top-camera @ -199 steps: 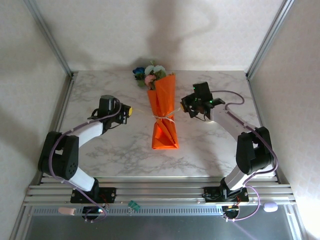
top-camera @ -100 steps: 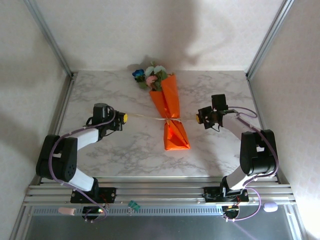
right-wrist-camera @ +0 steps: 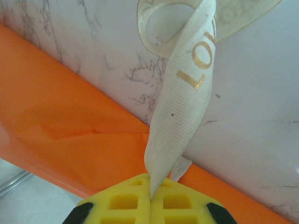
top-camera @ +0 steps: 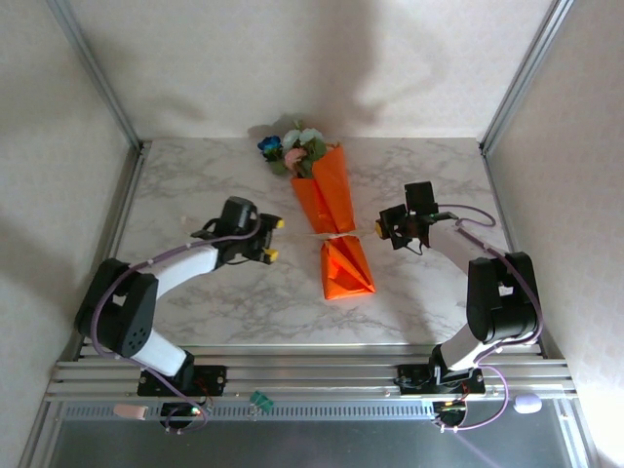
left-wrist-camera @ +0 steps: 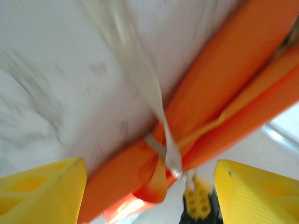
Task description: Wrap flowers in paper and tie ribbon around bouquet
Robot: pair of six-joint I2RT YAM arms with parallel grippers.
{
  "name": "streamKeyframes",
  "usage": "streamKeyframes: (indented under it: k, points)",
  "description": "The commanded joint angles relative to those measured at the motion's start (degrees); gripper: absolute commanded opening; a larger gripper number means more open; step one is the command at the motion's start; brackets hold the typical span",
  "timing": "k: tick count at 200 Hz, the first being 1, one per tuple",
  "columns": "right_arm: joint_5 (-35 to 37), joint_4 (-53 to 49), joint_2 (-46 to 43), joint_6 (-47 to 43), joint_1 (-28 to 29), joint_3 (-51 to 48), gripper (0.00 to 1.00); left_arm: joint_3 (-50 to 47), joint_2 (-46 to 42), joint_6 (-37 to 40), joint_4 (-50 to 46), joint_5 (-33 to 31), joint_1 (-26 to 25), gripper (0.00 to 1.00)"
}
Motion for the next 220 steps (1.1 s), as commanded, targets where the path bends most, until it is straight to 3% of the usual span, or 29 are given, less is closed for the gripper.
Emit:
streamKeyframes:
  k: [1, 25, 41, 70, 124, 165, 220]
  points:
    - [0.8, 0.1, 0.5, 0.9, 0.5, 1.7, 0.00, 2.7, 5.5, -7.7, 8.4, -1.9, -4.6, 0.71]
    - [0.9, -0.7, 0.4, 0.3, 0.5, 1.9, 0.00, 9.1, 12.4, -7.5, 10.3, -3.8, -5.8, 0.70]
    - [0.9, -0.5, 0.3, 0.4, 0.5, 1.6, 0.00, 11.1, 16.2, -8.1, 11.8, -3.2, -6.1, 0.61]
    - [0.9, -0.4, 0.0, 0.5, 0.5, 1.2, 0.00, 13.7, 19.4, -6.6, 7.7, -3.7, -6.7, 0.54]
    - [1.6, -0.4, -0.1, 0.5, 0.5, 1.4, 0.00, 12.6, 20.8, -6.4, 8.4, -3.9, -6.3, 0.00]
    - [2.7, -1.8, -0.3, -1.6, 0.1, 2.8, 0.00, 7.9, 15.9, -6.0, 12.4, -5.8, -4.3, 0.00]
    - [3.5, -3.0, 0.1, -3.4, -0.4, 3.0, 0.00, 2.3, 11.7, -4.3, 11.2, -3.8, -0.7, 0.00]
